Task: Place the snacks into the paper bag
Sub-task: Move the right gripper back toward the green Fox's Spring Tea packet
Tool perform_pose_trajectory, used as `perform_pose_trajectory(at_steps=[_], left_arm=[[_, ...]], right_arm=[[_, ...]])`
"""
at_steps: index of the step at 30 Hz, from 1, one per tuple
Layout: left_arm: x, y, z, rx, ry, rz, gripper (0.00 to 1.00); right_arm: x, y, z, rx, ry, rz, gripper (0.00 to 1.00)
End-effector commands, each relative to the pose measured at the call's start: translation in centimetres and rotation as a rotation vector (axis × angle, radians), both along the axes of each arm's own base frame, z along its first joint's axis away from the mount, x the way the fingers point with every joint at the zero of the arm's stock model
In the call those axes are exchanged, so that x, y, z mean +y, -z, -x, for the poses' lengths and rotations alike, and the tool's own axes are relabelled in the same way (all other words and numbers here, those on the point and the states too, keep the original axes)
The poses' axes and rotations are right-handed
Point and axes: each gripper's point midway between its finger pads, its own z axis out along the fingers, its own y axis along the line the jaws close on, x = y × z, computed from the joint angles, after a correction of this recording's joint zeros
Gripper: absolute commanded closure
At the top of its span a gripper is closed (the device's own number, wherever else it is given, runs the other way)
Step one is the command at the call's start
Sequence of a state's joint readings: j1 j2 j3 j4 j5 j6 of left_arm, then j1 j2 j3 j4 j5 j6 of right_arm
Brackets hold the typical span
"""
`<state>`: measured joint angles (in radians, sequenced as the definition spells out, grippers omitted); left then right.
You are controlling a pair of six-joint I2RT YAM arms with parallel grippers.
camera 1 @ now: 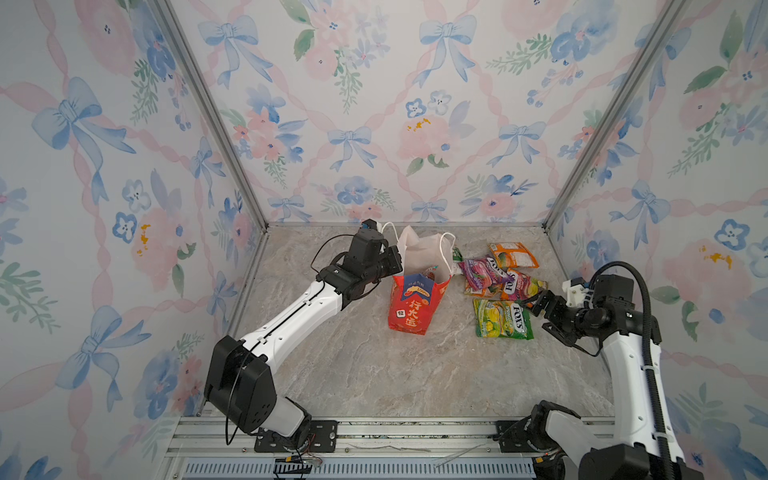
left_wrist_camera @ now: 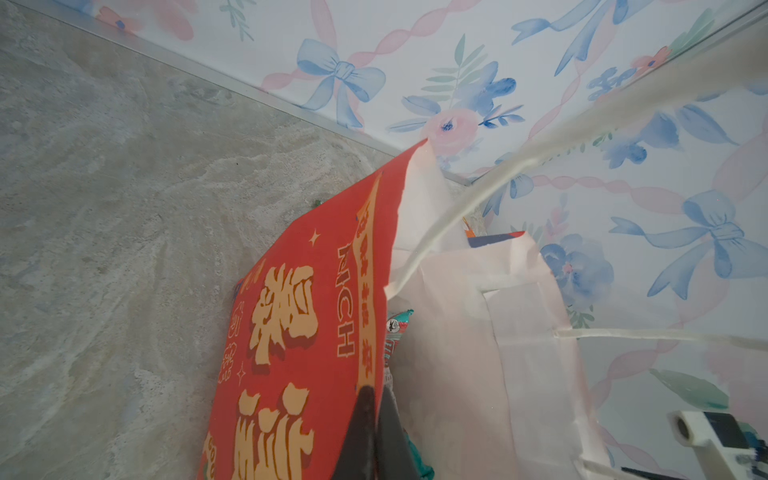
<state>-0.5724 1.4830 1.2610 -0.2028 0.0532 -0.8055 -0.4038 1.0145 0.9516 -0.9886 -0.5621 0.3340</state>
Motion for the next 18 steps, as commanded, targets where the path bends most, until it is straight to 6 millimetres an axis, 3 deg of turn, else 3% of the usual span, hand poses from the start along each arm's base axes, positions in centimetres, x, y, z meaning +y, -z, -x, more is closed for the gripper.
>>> perform_pose_trajectory(at_steps=[1,7,12,18], left_arm=[[-0.2,0.6,-0.2,0.008,0.02,-0.017,1.0],[-0.2,0.7,-0.2,0.011,0.019,-0.017,1.0],[-0.1,1.1,-0.2,0.019,0.015,-0.019,1.0],[0.1,1.0,-0.2,0.016,0.014,-0.019,1.0]], right_arm=[[-0.6,0.7,-1.2,-0.033,0.022,-0.059,0.04],[-3.2,2.7,-1.8,0.063,0.075,0.019,0.03],[-3.8,3.8,-2.4,0.08,0.133,0.0,0.04],[-4.5,7.8,-2.5,0.132,0.207,-0.05,0.03]])
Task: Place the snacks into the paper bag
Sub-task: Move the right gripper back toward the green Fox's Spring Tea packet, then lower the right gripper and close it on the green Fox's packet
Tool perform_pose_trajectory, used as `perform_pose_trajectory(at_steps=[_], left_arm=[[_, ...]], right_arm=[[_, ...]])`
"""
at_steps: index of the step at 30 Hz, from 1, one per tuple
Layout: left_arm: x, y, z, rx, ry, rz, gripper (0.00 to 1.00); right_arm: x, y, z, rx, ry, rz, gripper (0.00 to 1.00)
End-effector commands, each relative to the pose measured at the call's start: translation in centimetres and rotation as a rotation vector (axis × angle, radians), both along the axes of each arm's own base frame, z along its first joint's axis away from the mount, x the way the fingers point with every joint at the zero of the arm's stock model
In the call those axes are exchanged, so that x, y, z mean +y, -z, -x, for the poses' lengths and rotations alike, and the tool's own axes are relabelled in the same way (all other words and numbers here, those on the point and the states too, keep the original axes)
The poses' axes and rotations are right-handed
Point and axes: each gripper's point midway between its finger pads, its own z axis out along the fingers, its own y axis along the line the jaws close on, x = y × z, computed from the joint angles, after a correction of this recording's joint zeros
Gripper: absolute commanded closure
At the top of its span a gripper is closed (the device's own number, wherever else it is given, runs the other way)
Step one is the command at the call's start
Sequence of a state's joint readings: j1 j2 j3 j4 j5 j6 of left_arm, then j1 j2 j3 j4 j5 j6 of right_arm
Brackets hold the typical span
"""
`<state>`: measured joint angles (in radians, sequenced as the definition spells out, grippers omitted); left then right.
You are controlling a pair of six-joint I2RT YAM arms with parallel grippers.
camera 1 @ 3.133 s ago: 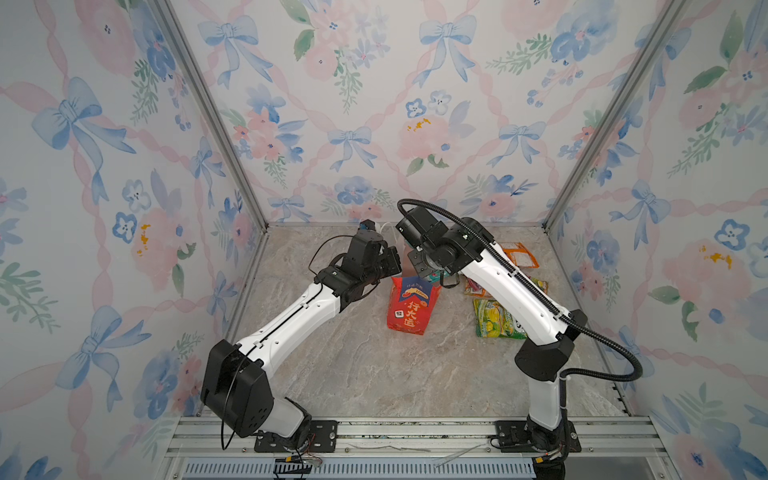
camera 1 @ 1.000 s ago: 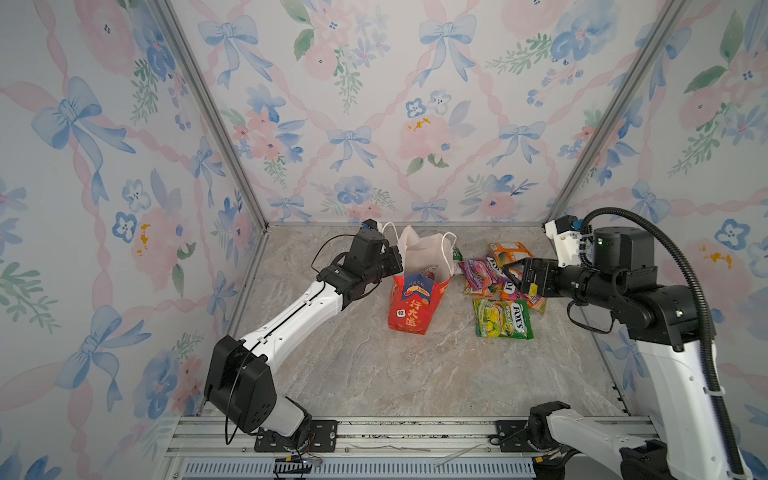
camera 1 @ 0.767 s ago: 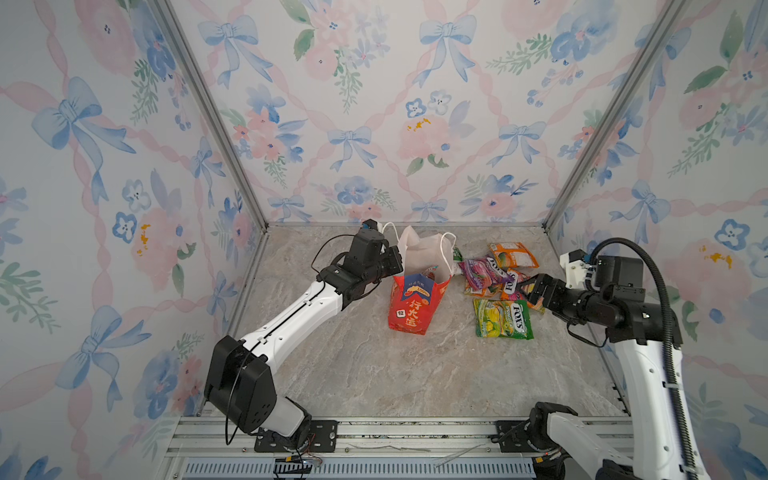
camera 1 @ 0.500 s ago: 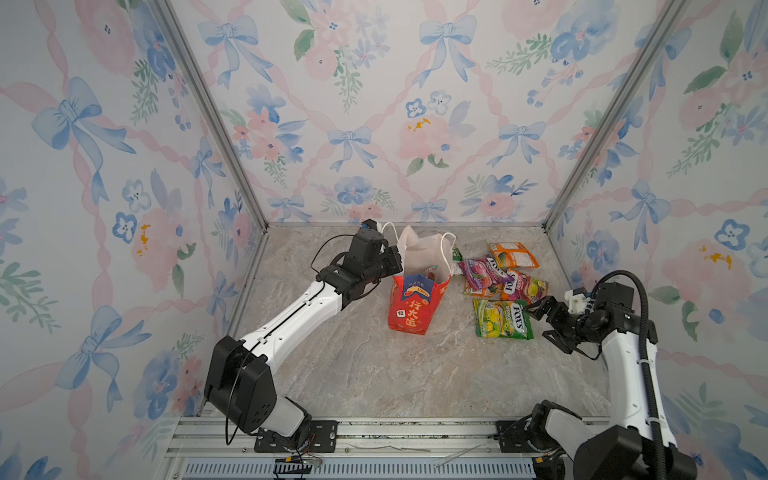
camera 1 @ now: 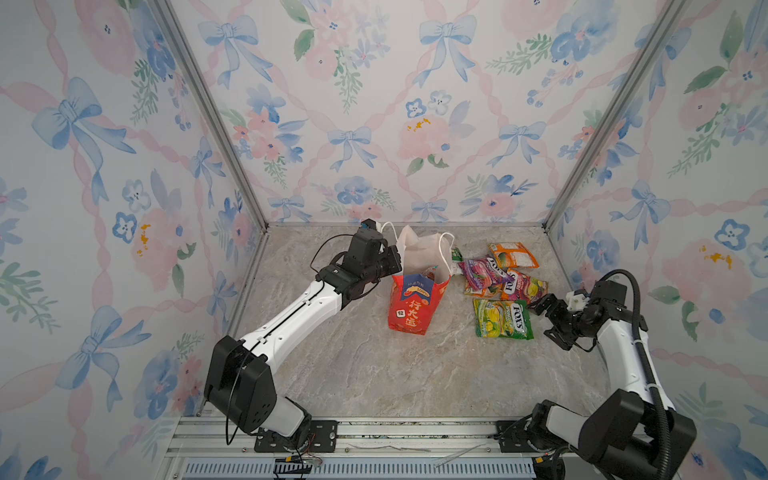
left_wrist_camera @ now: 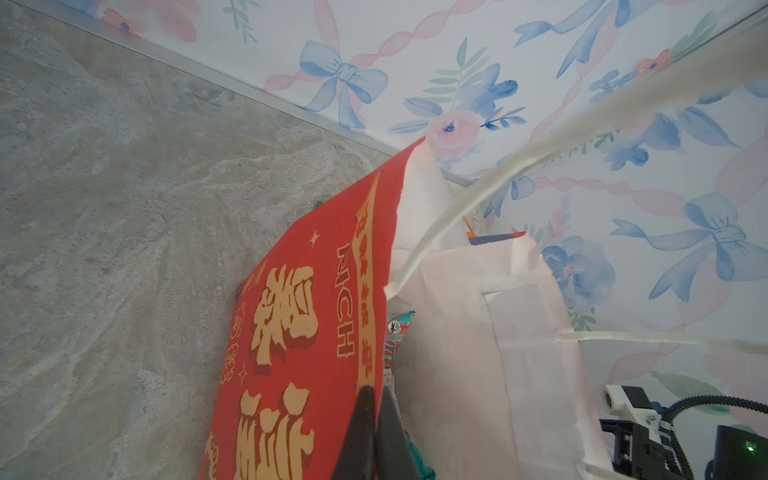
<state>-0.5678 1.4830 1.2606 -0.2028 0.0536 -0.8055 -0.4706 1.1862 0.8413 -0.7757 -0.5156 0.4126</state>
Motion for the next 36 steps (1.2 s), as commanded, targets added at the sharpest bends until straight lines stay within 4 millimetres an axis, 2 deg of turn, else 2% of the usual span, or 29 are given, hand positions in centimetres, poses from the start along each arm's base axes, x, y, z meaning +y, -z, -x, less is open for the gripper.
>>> perform_pose_trajectory(at_steps=[1,6,15,24,31,36], left_arm=[[-0.1,0.9,-0.1,0.014,0.018,-0.018,1.0],[0.0,1.1,0.0,0.02,0.015,-0.017,1.0],[0.0,1.3,-0.2,0.024,0.013,-0.018,1.0],[0.0,1.4,-0.2,0.027,0.011,-0.019,1.0],[-0.1,1.3,-0.1,0.027,0.015,-0.015,1.0],[-0.1,1.3,-0.1,0.028,0.014,-0.014,1.0]], right_arm=[[-1.1,2.3,-0.2,0.037,0.07,-0.019,0.04],[-1.8,4.1,-0.1,0.075,0.089,-0.038,0.04],[-1.9,6.1,-0.4,0.097,0.065,-0.043,0.03],[-1.5,7.0,-1.9,0.049,0.042,-0.103,0.04],[-1.3,7.7,-2.1,0.054,0.027,-0.064,0.03],[-0.6,8.3,-3.0,0.048,-0.008,-0.068,0.02]])
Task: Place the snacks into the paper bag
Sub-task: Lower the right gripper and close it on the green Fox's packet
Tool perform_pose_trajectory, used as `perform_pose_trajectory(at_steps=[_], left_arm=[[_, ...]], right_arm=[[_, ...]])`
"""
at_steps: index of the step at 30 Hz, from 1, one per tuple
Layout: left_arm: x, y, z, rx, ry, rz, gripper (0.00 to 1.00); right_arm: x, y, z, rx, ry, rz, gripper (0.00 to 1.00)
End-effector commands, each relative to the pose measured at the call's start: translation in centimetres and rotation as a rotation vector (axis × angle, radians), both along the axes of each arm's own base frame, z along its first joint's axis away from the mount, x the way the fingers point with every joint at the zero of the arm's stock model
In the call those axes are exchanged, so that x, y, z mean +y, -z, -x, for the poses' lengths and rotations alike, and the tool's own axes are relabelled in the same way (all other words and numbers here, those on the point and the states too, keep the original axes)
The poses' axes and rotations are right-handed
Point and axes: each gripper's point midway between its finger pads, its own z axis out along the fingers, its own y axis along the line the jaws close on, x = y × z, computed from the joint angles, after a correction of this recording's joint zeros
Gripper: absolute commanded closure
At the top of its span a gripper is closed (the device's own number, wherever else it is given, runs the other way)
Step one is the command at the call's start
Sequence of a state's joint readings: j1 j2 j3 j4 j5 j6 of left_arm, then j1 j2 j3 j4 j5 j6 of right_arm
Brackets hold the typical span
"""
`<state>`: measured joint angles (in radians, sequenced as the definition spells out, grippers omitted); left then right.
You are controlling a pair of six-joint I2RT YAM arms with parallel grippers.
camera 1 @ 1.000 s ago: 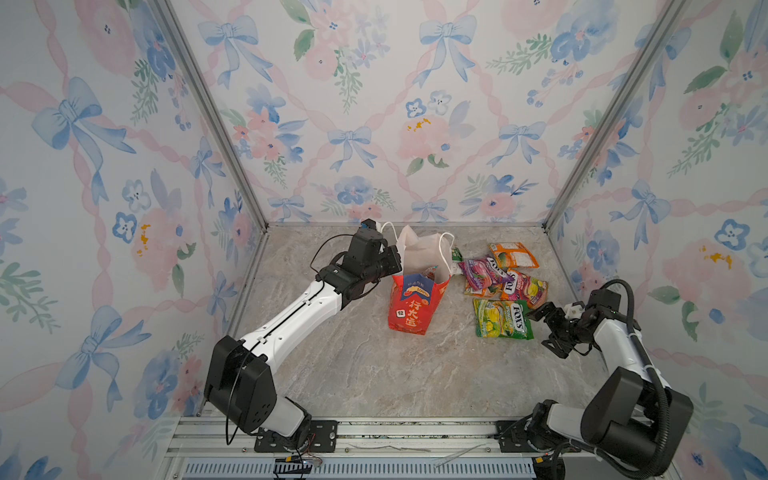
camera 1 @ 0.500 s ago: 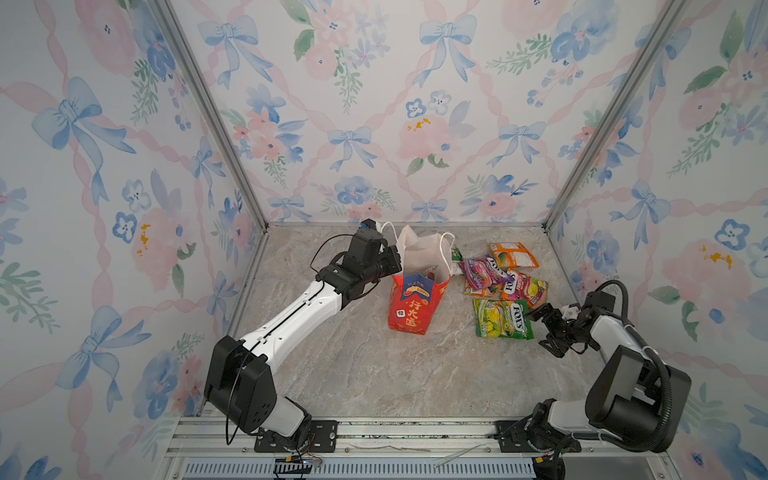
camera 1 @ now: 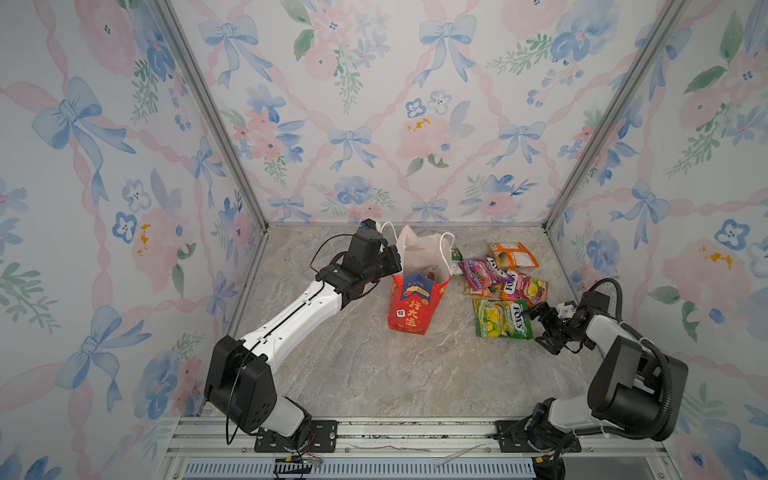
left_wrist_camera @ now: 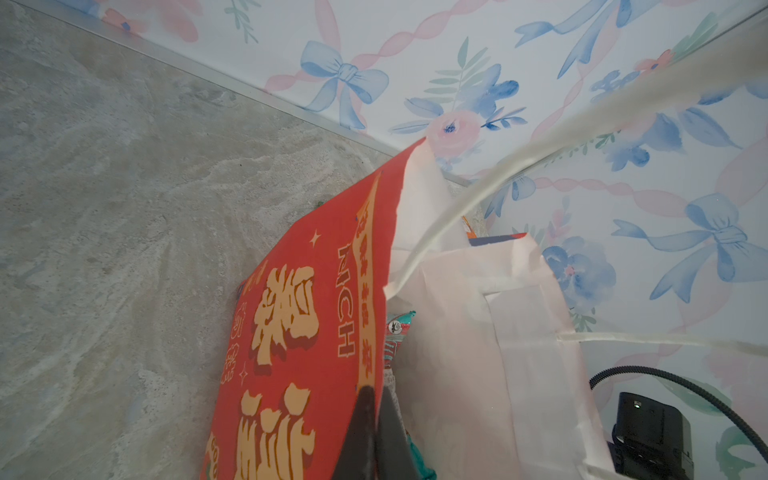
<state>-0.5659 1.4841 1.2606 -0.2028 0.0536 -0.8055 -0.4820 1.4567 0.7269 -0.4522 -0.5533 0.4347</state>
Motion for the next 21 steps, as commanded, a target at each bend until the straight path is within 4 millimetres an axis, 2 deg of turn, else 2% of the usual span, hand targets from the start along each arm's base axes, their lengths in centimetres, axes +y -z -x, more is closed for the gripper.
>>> perform_pose_trajectory(at_steps=[1,14,21], left_arm=[[-0.2,1.2,-0.1,0.026,0.016,-0.013,1.0],[-0.1,1.2,-0.1,0.026,0.012,-0.014,1.0],[-0.1,1.1,-0.1,0.024,0.011,-0.014,1.0]], right_arm=[[0.6,0.8,-0.6,0.002,-0.034,0.003,0.01],[2.9,2.3,-2.4,0.025,-0.163,0.047,0.0],[4.5,2.8,-2.5,0.018,-0.234,0.048,0.1]])
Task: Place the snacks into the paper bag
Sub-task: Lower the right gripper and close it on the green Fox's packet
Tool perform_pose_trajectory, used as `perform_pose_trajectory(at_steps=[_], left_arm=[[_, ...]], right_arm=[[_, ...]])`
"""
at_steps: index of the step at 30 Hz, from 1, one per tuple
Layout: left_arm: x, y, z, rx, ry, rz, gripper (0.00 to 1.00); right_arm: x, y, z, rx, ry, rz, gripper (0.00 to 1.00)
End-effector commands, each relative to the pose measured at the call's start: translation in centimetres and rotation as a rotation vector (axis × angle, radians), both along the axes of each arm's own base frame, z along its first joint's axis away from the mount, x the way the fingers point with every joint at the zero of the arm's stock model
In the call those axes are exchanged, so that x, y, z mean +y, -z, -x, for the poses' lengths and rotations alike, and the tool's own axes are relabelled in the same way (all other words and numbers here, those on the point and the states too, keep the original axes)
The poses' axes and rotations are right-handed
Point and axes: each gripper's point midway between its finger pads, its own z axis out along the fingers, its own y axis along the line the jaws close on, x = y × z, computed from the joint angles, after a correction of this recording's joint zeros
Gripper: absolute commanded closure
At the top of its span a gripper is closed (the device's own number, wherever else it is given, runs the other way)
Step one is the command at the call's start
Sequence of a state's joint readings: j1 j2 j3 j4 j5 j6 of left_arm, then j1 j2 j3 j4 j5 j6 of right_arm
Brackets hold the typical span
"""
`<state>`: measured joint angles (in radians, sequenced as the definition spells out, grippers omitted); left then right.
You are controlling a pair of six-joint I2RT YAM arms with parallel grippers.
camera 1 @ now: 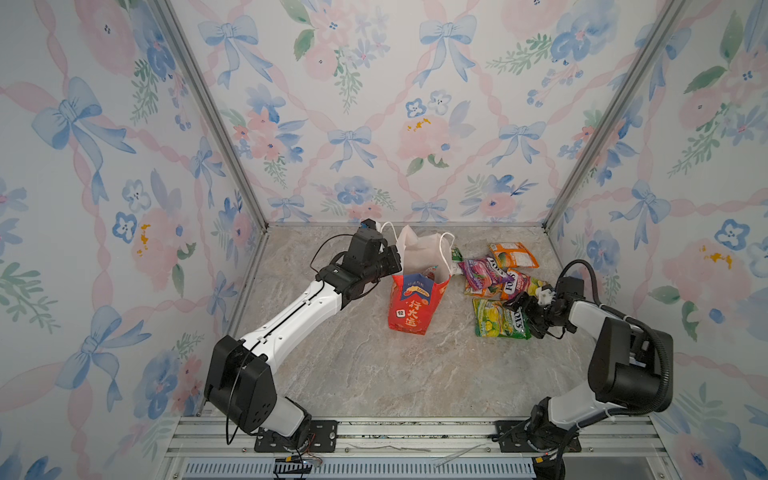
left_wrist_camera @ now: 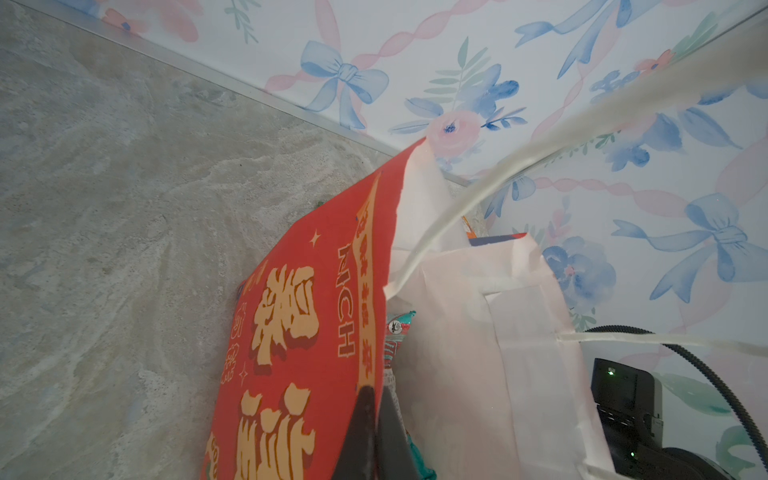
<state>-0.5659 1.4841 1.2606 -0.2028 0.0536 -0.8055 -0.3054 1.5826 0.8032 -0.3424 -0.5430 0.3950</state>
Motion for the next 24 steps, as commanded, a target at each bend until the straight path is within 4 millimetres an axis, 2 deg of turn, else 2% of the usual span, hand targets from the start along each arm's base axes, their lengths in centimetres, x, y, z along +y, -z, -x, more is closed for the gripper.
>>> perform_pose_trajectory(at_steps=[1,6,24], left_arm=[[-0.1,1.1,-0.1,0.025,0.011,-0.013,1.0],[-0.1,1.4,-0.1,0.03,0.009,-0.015,1.0],[0.0,1.4,0.1,0.028,0.011,-0.015,1.0]], right_arm=[[0.8,2.2,1.6,0.079,-0.033,0.006,0.11],[1.6,1.5,1.4,0.045,-0.071,0.025,0.17],[2.1,1.5,1.5,0.046,-0.105,0.034,0.63]])
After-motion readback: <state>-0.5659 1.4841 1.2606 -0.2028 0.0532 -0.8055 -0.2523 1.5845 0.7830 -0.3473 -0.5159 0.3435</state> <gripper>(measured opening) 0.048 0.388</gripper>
